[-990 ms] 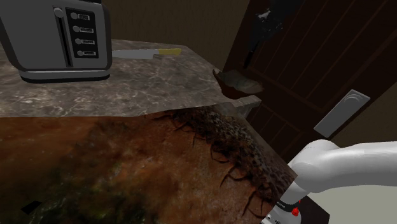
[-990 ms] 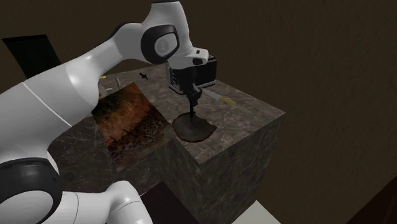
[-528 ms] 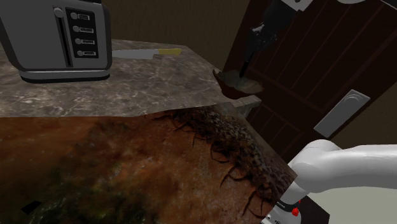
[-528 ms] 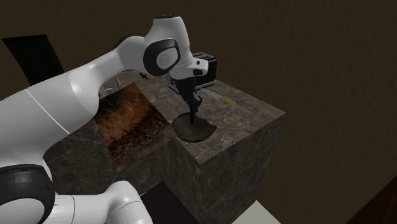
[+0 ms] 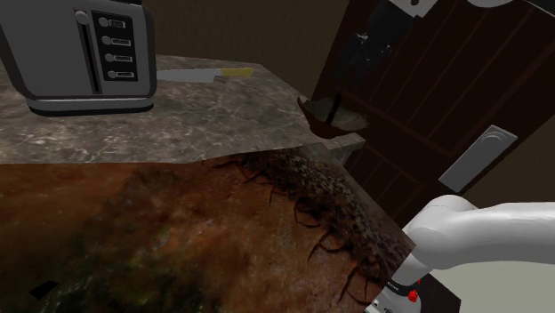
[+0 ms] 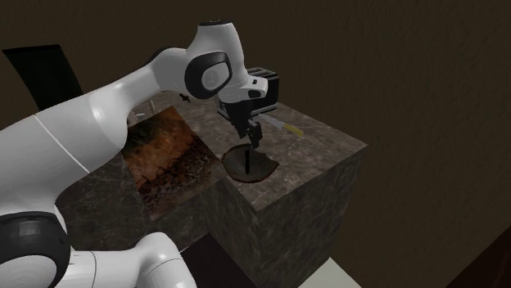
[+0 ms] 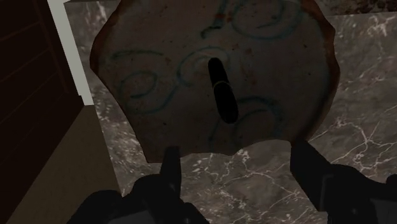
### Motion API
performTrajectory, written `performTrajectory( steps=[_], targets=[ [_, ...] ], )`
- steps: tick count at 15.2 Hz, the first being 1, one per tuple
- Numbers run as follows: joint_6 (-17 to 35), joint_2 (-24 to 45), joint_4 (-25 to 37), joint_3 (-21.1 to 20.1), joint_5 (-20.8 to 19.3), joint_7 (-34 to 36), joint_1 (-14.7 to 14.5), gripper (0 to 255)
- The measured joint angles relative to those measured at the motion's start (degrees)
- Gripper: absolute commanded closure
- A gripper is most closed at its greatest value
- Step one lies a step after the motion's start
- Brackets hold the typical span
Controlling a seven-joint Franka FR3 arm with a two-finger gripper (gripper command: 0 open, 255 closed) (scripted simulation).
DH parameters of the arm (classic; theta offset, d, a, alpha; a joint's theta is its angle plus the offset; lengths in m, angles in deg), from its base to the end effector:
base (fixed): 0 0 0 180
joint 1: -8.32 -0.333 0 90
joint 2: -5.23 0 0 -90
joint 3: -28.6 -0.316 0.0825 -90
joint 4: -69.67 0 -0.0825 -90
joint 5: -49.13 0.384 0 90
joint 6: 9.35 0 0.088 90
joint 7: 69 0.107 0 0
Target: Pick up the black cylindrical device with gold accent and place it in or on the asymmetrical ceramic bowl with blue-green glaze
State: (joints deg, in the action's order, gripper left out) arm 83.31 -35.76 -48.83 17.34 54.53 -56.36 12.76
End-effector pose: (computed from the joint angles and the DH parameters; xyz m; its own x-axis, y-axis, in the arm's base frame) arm 0.3235 0.0808 0.7019 0.9598 -0.1230 0.2522 -0.1220 -0.9923 -0.0195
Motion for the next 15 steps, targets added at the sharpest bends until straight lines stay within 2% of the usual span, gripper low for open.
performTrajectory(
  steps=[4,9,15],
  targets=[
    [0.0,0.0,0.0,0.0,0.0,0.0,0.0,0],
    [-6.36,1.98,8.38,0.25,-0.38,0.28,0.25,0],
    [-7.14,1.98,9.11,0.3,-0.4,0.29,0.24,0]
  ],
)
